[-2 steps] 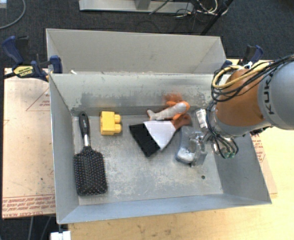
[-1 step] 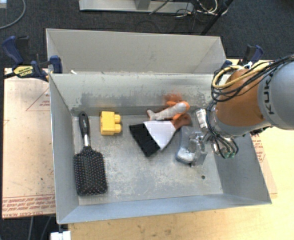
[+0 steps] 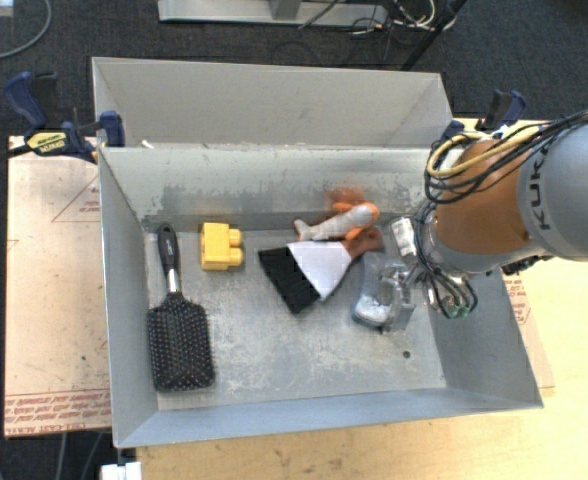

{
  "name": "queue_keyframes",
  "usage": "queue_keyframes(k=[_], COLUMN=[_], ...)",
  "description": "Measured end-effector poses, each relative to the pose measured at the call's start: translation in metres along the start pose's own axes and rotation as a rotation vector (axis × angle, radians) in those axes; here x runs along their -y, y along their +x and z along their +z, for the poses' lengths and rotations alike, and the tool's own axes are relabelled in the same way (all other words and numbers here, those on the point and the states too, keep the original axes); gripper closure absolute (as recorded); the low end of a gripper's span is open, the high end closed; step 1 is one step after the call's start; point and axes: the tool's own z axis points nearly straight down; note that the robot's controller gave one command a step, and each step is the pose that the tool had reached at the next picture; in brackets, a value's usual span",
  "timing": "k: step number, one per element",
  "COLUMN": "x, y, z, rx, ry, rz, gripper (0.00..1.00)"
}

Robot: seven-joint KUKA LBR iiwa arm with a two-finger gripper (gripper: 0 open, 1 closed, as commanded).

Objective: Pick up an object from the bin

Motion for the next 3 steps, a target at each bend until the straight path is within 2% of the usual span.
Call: queue_keyframes(k=[1, 2, 3], x=[-0.005, 0.007, 0.007], y=[-0.002, 0.017, 0.008], z=[-0.017, -0.048, -0.065], rx=[-0.003, -0.001, -0.001], ry=[0.002, -0.001, 0.001], rz=[0.001, -0.042, 0.002], gripper=[1.00, 1.00, 1.00])
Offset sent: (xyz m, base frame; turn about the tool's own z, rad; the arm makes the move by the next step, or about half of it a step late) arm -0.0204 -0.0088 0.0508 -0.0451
